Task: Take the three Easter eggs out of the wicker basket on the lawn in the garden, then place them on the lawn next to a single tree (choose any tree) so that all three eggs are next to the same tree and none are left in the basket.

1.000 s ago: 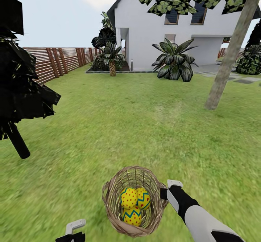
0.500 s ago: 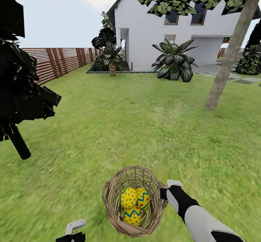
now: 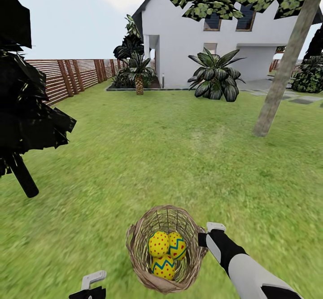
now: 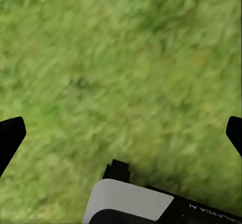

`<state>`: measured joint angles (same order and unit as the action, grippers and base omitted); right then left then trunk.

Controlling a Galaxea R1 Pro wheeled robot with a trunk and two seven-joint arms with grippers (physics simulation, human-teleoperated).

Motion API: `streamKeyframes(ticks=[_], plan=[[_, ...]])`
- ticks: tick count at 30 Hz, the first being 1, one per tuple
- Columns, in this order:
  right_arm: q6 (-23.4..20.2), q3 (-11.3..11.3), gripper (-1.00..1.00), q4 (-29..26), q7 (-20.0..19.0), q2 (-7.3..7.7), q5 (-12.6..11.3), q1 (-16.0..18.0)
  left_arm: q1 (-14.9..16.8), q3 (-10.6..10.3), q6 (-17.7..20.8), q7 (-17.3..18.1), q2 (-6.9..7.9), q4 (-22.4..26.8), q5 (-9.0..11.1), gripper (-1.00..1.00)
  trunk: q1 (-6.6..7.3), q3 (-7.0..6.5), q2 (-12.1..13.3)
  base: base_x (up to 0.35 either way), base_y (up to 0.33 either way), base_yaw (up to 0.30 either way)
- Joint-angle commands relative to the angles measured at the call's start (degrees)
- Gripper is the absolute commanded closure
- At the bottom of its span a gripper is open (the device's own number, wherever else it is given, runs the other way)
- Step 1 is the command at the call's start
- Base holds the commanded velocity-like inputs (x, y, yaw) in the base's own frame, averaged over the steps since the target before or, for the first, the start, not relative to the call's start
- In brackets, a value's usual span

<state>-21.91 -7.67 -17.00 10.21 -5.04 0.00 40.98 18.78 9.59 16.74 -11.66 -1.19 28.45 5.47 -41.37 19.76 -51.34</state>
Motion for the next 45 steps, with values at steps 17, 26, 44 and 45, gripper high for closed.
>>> streamKeyframes(ticks=[17, 26, 44, 45], plan=[[-0.24, -0.42, 1.00, -0.07, 0.16, -0.09, -0.21, 0.03, -0.06, 0.08, 0.13, -0.29, -0.04, -0.15, 0.46, -1.00, -0.01, 0.07, -0.05, 0.212, 0.000, 0.000], [-0.24, -0.42, 1.00, -0.13, 0.16, -0.06, -0.19, 0.06, -0.06, 0.08, 0.13, -0.29, -0.04, -0.15, 0.45, -1.00, -0.01, 0.07, -0.05, 0.270, 0.000, 0.000], [-0.24, -0.42, 1.00, -0.21, 0.16, -0.06, -0.18, 0.06, 0.26, 0.08, -0.11, -0.29, 0.01, -0.15, 0.50, -1.00, -0.01, 0.07, -0.05, 0.260, 0.000, 0.000], [-0.24, -0.42, 1.00, -0.22, 0.16, -0.05, -0.18, 0.05, 1.10, 0.08, -0.06, -0.29, 0.03, -0.18, 0.38, -1.00, -0.01, 0.07, -0.05, 0.245, 0.000, 0.000]])
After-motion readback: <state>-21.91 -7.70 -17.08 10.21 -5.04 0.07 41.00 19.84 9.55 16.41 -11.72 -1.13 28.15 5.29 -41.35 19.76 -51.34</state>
